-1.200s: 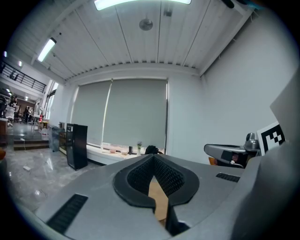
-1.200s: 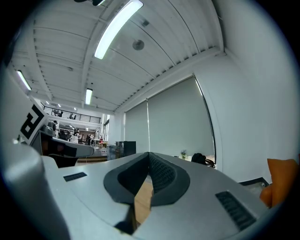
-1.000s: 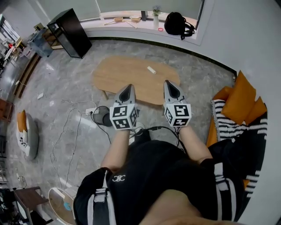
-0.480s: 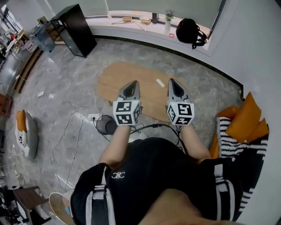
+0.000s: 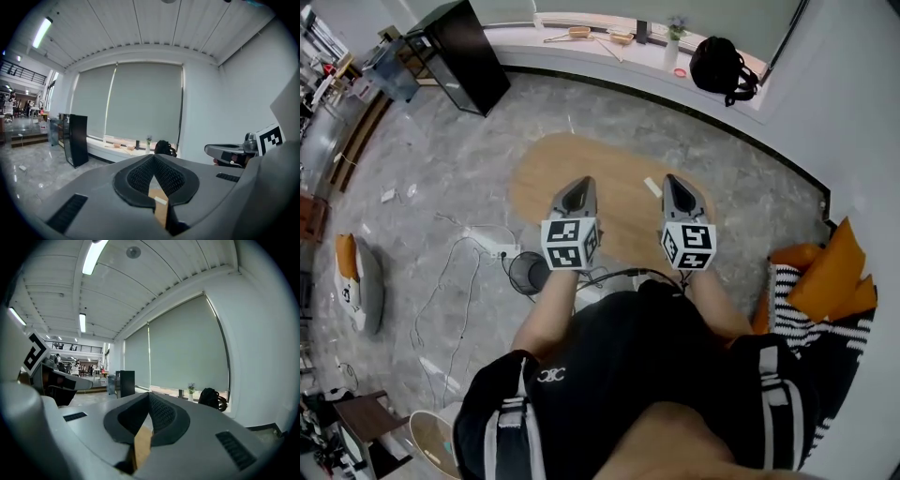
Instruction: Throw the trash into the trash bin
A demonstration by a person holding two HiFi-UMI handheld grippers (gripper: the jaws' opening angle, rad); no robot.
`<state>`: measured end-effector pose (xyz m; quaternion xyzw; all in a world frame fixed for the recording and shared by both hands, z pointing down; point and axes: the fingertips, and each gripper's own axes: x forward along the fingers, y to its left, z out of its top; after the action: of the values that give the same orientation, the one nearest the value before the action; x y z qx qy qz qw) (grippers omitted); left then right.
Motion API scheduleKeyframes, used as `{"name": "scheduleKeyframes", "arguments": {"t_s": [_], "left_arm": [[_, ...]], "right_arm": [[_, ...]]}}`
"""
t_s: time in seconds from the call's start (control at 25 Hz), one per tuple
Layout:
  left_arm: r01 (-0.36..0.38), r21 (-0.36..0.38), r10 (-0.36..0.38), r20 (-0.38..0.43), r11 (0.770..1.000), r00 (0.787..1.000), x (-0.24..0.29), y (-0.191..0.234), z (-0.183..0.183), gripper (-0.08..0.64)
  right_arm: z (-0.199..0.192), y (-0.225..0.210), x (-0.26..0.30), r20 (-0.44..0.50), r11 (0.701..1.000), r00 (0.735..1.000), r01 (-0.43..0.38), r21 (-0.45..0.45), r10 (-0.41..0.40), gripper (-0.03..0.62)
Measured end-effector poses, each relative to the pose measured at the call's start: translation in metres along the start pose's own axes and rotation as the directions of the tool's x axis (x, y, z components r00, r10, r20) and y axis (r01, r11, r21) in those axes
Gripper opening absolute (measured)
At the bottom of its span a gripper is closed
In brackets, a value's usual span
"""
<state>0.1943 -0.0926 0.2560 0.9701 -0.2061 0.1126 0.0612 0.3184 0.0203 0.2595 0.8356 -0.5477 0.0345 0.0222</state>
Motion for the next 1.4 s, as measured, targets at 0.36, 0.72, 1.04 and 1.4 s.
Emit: {"name": "scheduleKeyframes", "arguments": {"t_s": [0.36, 0.72, 1.04, 1.4], "left_arm": [[-0.024, -0.060, 0.021, -0.048, 0.998, 0.999, 0.037, -0.003, -0.012, 0.012], [-0.031, -0.081, 0.021, -0.124, 0.996, 0.992, 0.065, -0.010, -0.037, 0.012], [-0.052, -0.133, 0.021, -0.223, 0.990, 0.975, 0.103, -0.012, -0.084, 0.012], [-0.145, -0.210, 0.078, -0.297, 0.967, 0.952, 0.134, 0.017, -0.146, 0.012]], "right_arm": [[-0.012, -0.024, 0.045, -0.060, 0.998, 0.996, -0.064, -0.011, 0.063, 0.003], [-0.054, -0.034, 0.074, -0.169, 0.991, 0.980, -0.119, -0.055, 0.109, 0.003], [-0.131, -0.049, 0.107, -0.335, 0.979, 0.928, -0.194, -0.060, 0.163, 0.056], [-0.229, -0.063, 0.154, -0.522, 0.957, 0.836, -0.266, -0.113, 0.171, 0.095]]}}
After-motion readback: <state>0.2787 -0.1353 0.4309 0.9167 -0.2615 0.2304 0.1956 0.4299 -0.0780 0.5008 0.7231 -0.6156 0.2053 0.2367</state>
